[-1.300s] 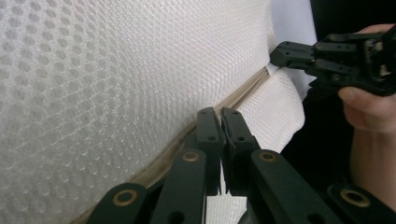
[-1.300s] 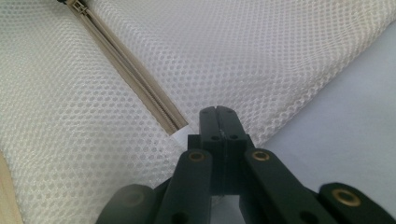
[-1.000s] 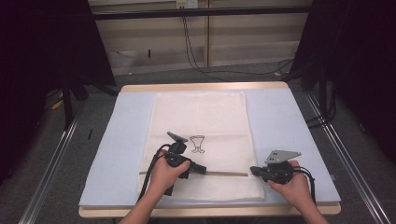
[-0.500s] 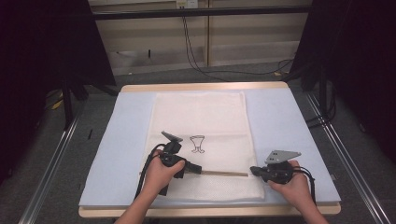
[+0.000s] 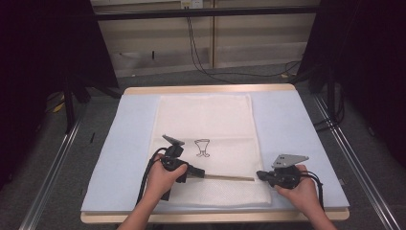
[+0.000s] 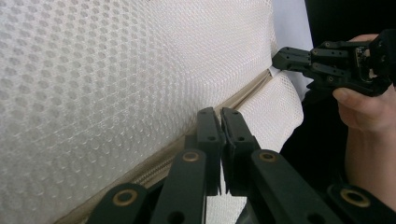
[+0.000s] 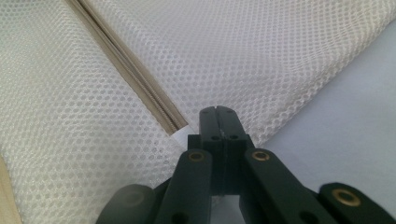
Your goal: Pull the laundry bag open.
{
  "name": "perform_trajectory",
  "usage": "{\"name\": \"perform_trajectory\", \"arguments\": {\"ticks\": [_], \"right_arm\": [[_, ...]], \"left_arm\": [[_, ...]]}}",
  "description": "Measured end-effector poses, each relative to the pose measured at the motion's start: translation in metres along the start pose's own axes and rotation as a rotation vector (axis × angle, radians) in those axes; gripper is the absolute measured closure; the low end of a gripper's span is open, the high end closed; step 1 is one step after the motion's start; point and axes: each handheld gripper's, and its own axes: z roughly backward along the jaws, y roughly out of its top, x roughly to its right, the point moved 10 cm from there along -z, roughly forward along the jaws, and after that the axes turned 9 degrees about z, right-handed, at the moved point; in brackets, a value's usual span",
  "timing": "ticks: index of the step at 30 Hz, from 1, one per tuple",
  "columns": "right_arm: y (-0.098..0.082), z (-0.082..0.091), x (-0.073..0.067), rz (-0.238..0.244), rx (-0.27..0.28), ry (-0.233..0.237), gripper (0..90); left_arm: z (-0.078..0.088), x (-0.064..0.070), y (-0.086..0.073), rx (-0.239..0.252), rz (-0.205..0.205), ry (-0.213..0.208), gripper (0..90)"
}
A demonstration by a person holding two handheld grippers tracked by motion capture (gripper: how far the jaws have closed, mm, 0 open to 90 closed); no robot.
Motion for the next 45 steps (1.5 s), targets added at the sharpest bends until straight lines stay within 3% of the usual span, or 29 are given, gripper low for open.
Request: {"name": "perform_trajectory", "arguments": {"ticks": [7,12,20,29,33,45], "right_arm": [[0.000,0.000,0.000,-0.003,0.003,0.005,90.0],[0.000,0.000,0.000,-0.005,0.004,0.010,90.0],[0.000,0.000,0.000,-0.015,0.007,0.008,90.0],[0.000,0.000,0.001,-0.025,0.010,0.015,90.0],[0.000,0.000,0.000,-0.027,0.013,0.014,90.0],[0.000,0.000,0.001,-0.023,0.008,0.009,90.0]], "left_arm": [[0.003,-0.001,0.000,0.006,0.002,-0.011,87.4],[0.006,-0.004,-0.001,0.001,0.001,0.006,87.4],[0.012,-0.005,-0.002,0.013,0.008,-0.013,87.4],[0.017,-0.007,-0.002,0.007,0.012,0.001,87.4],[0.028,-0.016,-0.003,0.017,0.020,0.017,87.4],[0.055,-0.034,-0.007,0.051,0.055,0.014,87.4]]}}
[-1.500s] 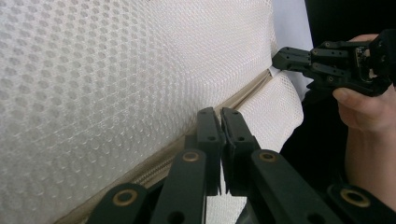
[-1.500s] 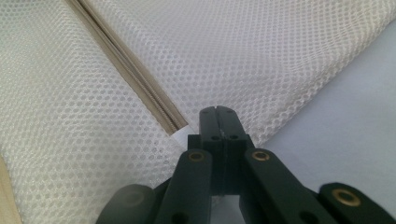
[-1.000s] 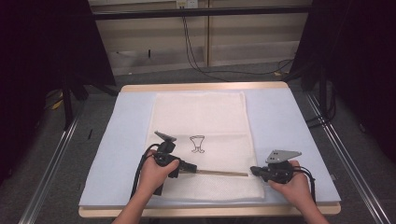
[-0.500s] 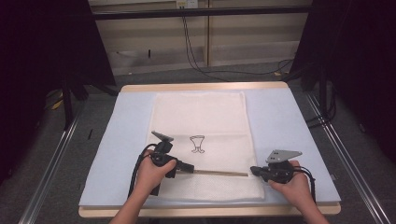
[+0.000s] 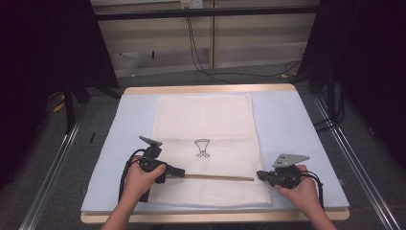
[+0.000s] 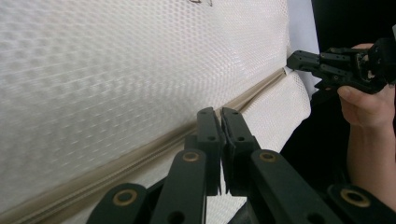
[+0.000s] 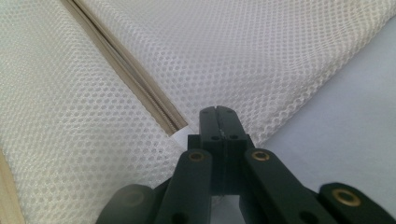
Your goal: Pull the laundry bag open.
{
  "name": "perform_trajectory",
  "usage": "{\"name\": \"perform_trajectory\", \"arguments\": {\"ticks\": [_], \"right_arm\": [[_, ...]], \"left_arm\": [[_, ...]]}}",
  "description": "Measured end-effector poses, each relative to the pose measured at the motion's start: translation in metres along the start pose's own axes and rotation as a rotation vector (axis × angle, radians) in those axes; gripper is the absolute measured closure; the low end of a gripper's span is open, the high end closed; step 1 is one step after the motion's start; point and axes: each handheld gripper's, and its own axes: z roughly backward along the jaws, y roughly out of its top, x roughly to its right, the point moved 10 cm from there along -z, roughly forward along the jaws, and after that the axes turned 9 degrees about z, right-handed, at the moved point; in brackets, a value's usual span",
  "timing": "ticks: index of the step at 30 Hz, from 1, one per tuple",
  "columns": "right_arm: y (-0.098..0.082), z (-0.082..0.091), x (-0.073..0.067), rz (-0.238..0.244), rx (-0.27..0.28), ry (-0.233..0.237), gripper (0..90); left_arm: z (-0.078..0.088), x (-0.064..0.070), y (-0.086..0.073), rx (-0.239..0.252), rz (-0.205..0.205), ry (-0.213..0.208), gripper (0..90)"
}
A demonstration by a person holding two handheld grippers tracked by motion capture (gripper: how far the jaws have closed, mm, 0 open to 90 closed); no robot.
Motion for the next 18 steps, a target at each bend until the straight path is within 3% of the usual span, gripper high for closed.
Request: {"name": "perform_trajectory", "arguments": {"ticks": [8,18], "right_arm": [[0.000,0.000,0.000,-0.002,0.000,0.000,90.0],[0.000,0.000,0.000,-0.001,-0.001,0.000,90.0]], "left_arm": [[0.018,-0.013,0.000,0.029,0.006,0.001,87.3],[0.036,-0.019,0.001,0.052,0.023,-0.007,87.4]]}}
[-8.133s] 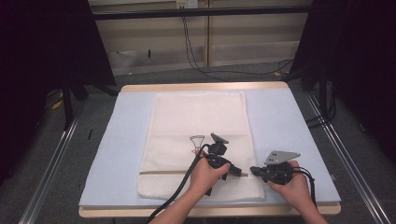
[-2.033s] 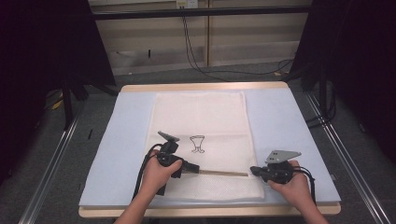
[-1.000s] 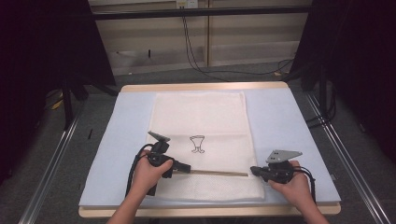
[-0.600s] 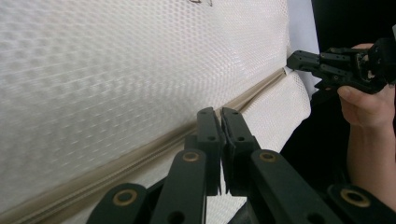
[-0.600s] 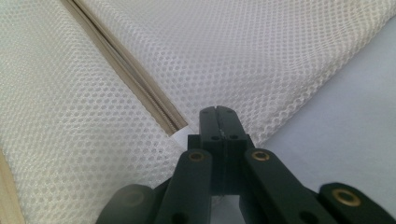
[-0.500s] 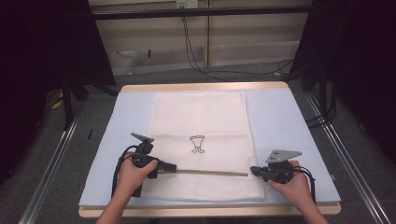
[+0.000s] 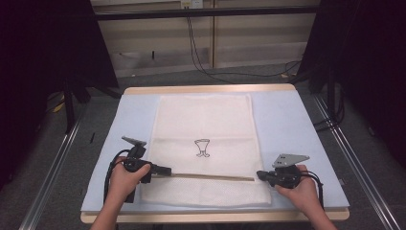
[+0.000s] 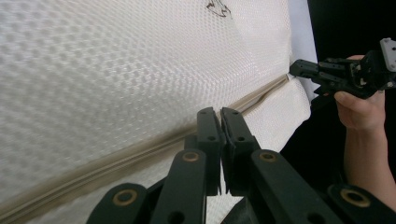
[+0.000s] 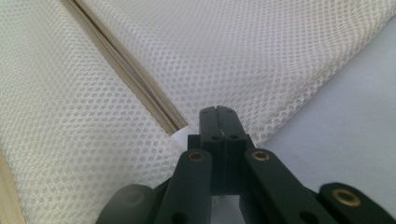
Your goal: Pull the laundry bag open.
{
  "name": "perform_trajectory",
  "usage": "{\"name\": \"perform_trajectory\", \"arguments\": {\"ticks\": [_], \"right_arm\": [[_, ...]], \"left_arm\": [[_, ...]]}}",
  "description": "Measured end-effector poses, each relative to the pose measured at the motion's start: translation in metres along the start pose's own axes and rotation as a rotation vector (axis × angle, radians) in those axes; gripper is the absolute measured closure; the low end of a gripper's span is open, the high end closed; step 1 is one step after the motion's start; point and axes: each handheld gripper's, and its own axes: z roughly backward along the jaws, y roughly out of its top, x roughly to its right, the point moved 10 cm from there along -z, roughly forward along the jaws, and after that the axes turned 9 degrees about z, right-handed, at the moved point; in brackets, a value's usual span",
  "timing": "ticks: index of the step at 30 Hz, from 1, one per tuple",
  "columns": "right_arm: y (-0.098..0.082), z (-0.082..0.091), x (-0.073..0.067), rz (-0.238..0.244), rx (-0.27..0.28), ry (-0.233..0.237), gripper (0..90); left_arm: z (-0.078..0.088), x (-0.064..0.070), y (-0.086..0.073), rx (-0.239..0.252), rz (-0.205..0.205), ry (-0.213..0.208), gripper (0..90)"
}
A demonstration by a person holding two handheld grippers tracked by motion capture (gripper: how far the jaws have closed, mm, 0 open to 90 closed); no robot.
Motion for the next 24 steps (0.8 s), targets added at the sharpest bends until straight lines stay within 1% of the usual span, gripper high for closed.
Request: {"name": "perform_trajectory", "arguments": {"ticks": [1,2,3,4,5,6,9,11,12,13,17,20,23,24], "right_arm": [[0.000,0.000,0.000,0.002,0.000,0.000,90.0],[0.000,0.000,0.000,0.002,0.000,0.000,90.0],[0.000,0.000,0.000,0.002,-0.001,0.000,90.0],[0.000,0.000,0.000,0.002,0.000,0.000,90.0],[0.000,0.000,0.000,0.002,0.000,0.000,90.0],[0.000,0.000,0.000,0.003,-0.001,0.000,90.0],[0.000,0.000,0.000,0.002,-0.001,0.002,90.0],[0.000,0.000,0.000,0.003,-0.005,-0.002,90.0],[0.000,0.000,0.000,0.006,-0.004,-0.003,90.0],[0.000,0.000,0.000,0.008,-0.003,-0.002,90.0],[0.000,0.000,0.000,0.003,-0.005,-0.001,90.0],[0.000,0.000,0.000,0.003,-0.005,-0.001,90.0],[0.000,0.000,0.000,0.004,-0.005,-0.002,90.0],[0.000,0.000,0.000,0.005,-0.006,-0.002,90.0]], "left_arm": [[0.005,-0.002,0.000,0.004,0.009,-0.009,87.4],[0.008,-0.005,0.000,0.011,0.012,-0.002,87.4],[0.010,-0.006,0.001,0.019,0.014,-0.005,87.4],[0.012,-0.008,0.000,0.010,0.015,-0.007,87.4],[0.012,-0.008,0.000,0.010,0.015,-0.007,87.4],[0.016,-0.011,0.001,0.025,0.021,-0.005,87.4],[0.019,-0.014,0.001,0.030,0.030,-0.009,87.4],[0.025,-0.020,0.001,0.034,0.032,0.002,87.4],[0.027,-0.021,0.001,0.039,0.038,-0.001,87.4],[0.028,-0.023,0.001,0.045,0.035,0.003,87.4],[0.033,-0.027,0.000,0.045,0.040,0.001,87.4],[0.036,-0.031,0.000,0.054,0.052,0.004,87.4],[0.038,-0.034,0.000,0.054,0.047,0.013,87.4],[0.041,-0.035,-0.001,0.058,0.057,0.014,87.4]]}}
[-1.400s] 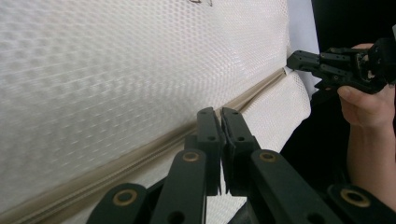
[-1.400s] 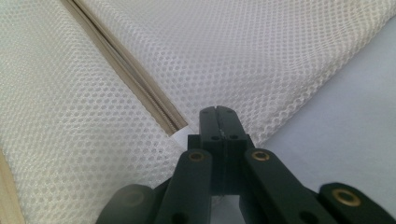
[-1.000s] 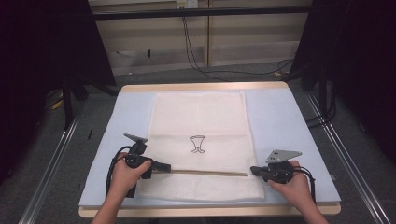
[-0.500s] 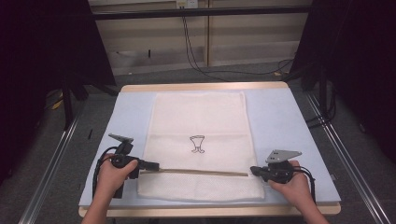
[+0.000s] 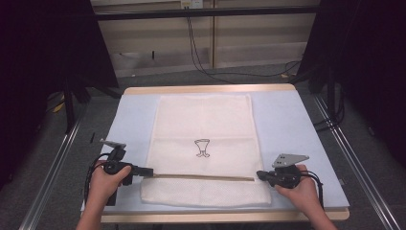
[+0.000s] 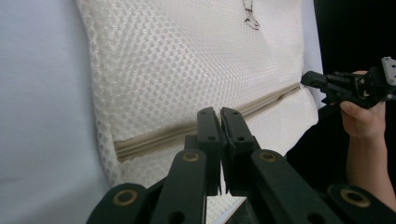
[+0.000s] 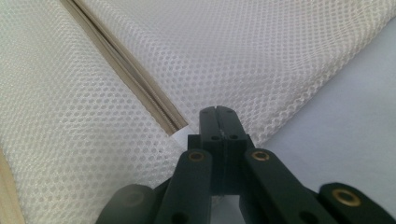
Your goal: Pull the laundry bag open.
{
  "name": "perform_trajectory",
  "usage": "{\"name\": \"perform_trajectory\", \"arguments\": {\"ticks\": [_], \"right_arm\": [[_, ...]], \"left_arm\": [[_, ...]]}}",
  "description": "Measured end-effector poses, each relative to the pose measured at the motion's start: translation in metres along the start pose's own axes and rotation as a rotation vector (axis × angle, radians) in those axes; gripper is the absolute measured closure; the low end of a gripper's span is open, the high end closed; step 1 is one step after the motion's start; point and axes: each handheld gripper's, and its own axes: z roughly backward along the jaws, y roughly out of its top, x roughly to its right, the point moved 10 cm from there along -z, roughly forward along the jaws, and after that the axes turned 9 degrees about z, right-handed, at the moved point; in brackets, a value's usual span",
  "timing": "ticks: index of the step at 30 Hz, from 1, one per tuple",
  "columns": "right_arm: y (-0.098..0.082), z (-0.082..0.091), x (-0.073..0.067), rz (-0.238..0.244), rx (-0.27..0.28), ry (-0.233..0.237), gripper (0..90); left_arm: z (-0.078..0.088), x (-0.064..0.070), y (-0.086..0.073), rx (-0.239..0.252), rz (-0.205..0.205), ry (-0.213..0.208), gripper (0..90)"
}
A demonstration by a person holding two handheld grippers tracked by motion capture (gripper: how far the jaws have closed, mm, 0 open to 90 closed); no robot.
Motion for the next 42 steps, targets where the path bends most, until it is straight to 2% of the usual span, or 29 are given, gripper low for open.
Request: {"name": "perform_trajectory", "arguments": {"ticks": [15,19,21,24,25,26,27,28,29,30,31,32,33,34,35,36,37,38,39,40,42], "right_arm": [[0.000,0.000,0.000,0.004,0.001,0.001,90.0],[0.000,0.000,0.000,0.003,0.000,0.001,90.0],[0.000,0.000,0.000,0.004,0.000,0.001,90.0],[0.001,0.000,0.000,0.002,0.001,0.008,90.0],[0.000,0.000,0.000,0.003,-0.003,0.005,90.0],[0.000,0.000,0.000,0.003,-0.004,0.004,90.0],[0.000,0.000,0.000,0.003,-0.004,0.004,90.0],[0.000,0.000,0.000,-0.001,-0.001,0.001,90.0],[0.000,0.000,0.000,-0.003,0.000,0.000,90.0],[0.000,0.001,0.000,0.004,0.002,0.004,89.9],[0.000,0.001,0.000,0.004,0.002,0.004,89.9],[0.001,0.001,0.001,0.003,0.005,0.003,87.7],[0.005,0.005,0.003,-0.018,0.028,0.001,76.0],[0.007,0.007,0.007,-0.020,0.038,-0.015,72.6],[0.007,0.007,0.007,-0.020,0.038,-0.015,72.6],[0.011,0.014,0.017,-0.018,0.071,-0.071,62.7],[0.011,0.014,0.017,-0.018,0.071,-0.071,62.7],[0.013,0.021,0.028,-0.046,0.104,-0.128,53.1],[0.013,0.021,0.028,-0.046,0.104,-0.128,53.1],[0.010,0.025,0.042,-0.064,0.106,-0.202,43.1],[0.000,0.024,0.053,-0.088,0.069,-0.239,33.5]], "left_arm": [[0.022,-0.023,0.002,0.034,0.040,0.021,87.4],[0.029,-0.031,0.002,0.049,0.053,0.039,87.2],[0.031,-0.035,0.002,0.059,0.058,0.062,87.2],[0.034,-0.040,0.001,0.059,0.072,0.066,86.9],[0.035,-0.043,0.002,0.065,0.067,0.098,86.4],[0.035,-0.043,0.002,0.065,0.067,0.098,90.0],[0.039,-0.050,0.004,0.091,0.048,0.169,90.0],[0.042,-0.051,0.005,0.105,0.040,0.157,78.1],[0.046,-0.048,0.008,0.147,0.038,0.116,71.6],[0.047,-0.050,0.008,0.153,0.027,0.133,71.9],[0.047,-0.050,0.008,0.153,0.027,0.133,71.4],[0.049,-0.052,0.011,0.170,0.017,0.160,68.8],[0.050,-0.052,0.016,0.219,0.009,0.163,64.8],[0.051,-0.051,0.024,0.270,-0.045,0.178,64.6],[0.051,-0.051,0.024,0.270,-0.045,0.178,62.4],[0.051,-0.052,0.030,0.317,-0.104,0.219,58.3],[0.051,-0.052,0.030,0.317,-0.104,0.219,53.4],[0.050,-0.053,0.039,0.392,-0.163,0.263,49.9],[0.050,-0.053,0.039,0.392,-0.163,0.263,49.7],[0.049,-0.054,0.045,0.429,-0.173,0.300,46.7],[0.047,-0.057,0.053,0.476,-0.245,0.348,37.2]]}}
